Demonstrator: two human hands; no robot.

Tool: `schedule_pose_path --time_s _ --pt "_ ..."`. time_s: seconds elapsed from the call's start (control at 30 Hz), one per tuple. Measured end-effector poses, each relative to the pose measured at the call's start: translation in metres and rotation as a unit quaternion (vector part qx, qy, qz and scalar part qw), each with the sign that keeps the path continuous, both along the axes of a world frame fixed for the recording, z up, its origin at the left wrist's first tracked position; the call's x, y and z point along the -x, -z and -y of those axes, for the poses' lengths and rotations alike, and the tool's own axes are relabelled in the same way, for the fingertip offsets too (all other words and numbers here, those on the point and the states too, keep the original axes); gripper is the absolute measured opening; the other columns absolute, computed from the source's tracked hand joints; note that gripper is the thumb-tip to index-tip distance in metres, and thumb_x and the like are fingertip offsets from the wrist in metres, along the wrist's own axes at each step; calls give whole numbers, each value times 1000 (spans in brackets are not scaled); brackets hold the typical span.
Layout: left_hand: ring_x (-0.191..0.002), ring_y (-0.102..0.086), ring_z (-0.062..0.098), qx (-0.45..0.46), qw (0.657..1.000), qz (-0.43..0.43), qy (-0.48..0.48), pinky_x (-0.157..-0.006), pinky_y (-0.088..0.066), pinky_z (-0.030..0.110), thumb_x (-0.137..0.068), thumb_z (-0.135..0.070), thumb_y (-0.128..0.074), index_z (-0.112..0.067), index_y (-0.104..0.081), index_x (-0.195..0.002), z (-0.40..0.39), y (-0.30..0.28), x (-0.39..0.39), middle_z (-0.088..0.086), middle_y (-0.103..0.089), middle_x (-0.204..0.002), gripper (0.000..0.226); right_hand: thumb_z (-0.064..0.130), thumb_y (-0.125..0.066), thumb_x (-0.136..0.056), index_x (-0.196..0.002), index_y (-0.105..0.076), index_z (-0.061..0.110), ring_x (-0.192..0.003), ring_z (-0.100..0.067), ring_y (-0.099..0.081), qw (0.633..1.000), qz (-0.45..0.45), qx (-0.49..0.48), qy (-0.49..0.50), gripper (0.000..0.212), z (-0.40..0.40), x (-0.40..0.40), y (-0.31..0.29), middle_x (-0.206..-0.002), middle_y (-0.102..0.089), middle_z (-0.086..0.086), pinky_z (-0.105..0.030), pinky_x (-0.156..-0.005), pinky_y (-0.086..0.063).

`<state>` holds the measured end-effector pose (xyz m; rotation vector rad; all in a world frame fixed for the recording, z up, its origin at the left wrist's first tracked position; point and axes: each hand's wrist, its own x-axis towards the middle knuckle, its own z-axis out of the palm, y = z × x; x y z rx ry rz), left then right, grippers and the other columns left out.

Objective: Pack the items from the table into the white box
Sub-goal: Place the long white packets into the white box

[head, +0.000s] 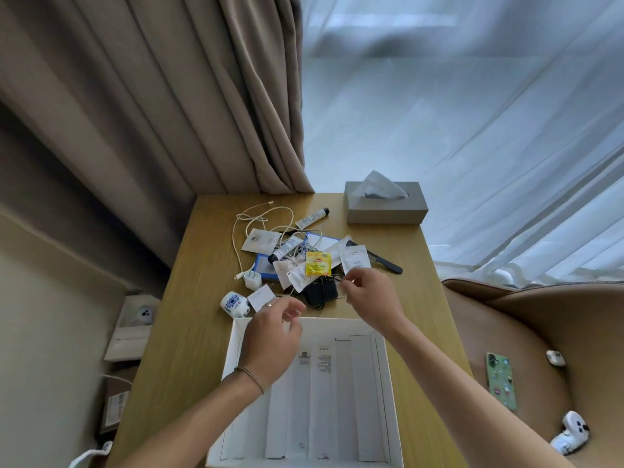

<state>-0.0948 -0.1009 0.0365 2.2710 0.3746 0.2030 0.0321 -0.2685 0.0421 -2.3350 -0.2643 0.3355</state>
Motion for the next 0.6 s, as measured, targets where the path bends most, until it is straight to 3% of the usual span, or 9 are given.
schedule_pose_path --time_s 0.13,0.27,0.37,0.5,0.6 --pt "-90 -59 -6 -18 1000 14 -8 -70 -41 1 -87 -4 -60 -24 -70 -98 -16 -8 -32 -12 -68 -95 25 20 -62 -90 -89 -75 22 -69 -5 -62 999 10 22 -23 13 -17 -44 11 -74 -65 16 -21 -52 -40" --pt "-89 -59 0 -48 999 -16 -4 -66 -37 2 -88 -5 -60 -26 -69 -97 -30 -2 -60 -12 -65 -96 24 12 -60 -87 -95 -78 20 -84 -12 -66 997 11 64 -47 21 -38 -83 34 -94 -75 4 -26 -65 -50" --pt "-88 -59 -2 -40 998 -40 -11 -65 -36 0 -84 -2 -60 -24 -70 -93 -38 8 -71 -12 -65 -93 26 1 -59 -83 -111 -72 19 -101 -19 -65 991 12 112 -77 36 -50 -107 56 -109 -73 0 -32 -78 -52" --pt "-90 -55 -10 -33 998 -58 -13 -69 -37 -1 -84 -3 -60 -31 -66 -89 -47 20 -73 -19 -63 -91 29 -4 -57 -77 -134 -58 20 -113 -28 -60 972 33 188 -138 62 -66 -133 78 -129 -65 -4 -37 -84 -51" --pt "-91 -56 -2 -29 996 -79 -13 -69 -37 2 -85 -4 -60 -33 -64 -89 -55 27 -75 -18 -60 -93 30 0 -62 -77 -137 -55 21 -111 -31 -61 945 61 245 -209 64 -76 -145 93 -133 -60 -4 -40 -79 -54"
